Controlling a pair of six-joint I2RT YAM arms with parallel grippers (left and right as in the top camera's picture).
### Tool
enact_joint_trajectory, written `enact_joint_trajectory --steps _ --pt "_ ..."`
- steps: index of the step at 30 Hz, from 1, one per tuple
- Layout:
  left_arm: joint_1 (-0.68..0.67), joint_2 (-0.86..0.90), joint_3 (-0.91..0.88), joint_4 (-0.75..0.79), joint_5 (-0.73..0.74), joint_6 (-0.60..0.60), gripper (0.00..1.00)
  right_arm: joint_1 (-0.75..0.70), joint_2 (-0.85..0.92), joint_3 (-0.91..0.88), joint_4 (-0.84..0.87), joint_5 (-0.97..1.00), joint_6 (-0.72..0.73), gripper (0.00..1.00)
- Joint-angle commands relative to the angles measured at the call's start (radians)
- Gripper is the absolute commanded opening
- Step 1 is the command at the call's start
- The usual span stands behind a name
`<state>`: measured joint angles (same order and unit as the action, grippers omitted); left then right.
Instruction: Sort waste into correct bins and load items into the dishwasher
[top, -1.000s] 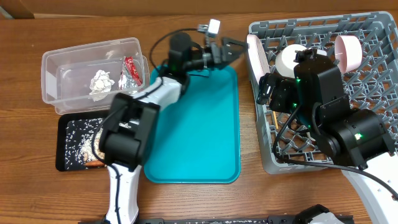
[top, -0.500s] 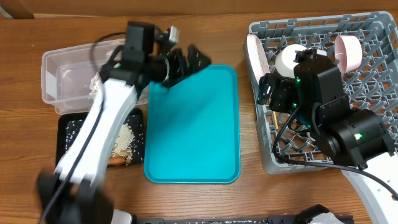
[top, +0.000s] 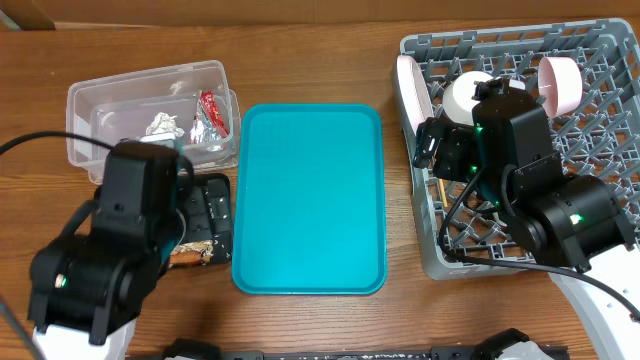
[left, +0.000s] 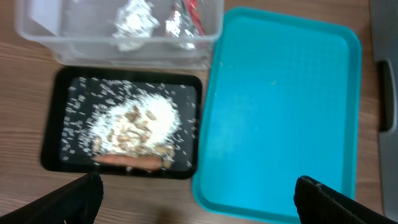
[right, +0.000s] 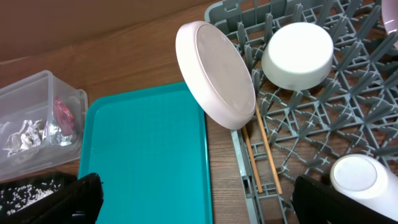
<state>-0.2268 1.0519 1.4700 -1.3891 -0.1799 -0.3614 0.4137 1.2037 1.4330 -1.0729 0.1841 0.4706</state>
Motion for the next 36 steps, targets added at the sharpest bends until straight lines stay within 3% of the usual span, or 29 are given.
enact_joint_trajectory --steps 1,9,17,27,36 --pt "0.005 -0.012 0.008 0.001 -0.066 0.025 1.0 -0.002 -0.003 0.007 0.004 0.01 0.002 1.0" --pt "0.005 0.008 0.008 0.001 -0.063 0.025 1.0 0.004 -0.02 0.007 0.003 0.006 0.002 1.0" --pt "0.005 0.044 0.008 0.002 -0.063 0.025 1.0 -0.019 -0.186 -0.015 0.005 0.059 -0.006 1.0" --pt "0.005 0.105 0.008 0.002 -0.063 0.025 1.0 -0.128 -0.512 -0.315 0.284 0.133 -0.005 1.0" --pt "0.005 0.175 0.008 0.002 -0.063 0.025 1.0 -0.175 -0.811 -0.581 0.289 0.13 -0.002 1.0"
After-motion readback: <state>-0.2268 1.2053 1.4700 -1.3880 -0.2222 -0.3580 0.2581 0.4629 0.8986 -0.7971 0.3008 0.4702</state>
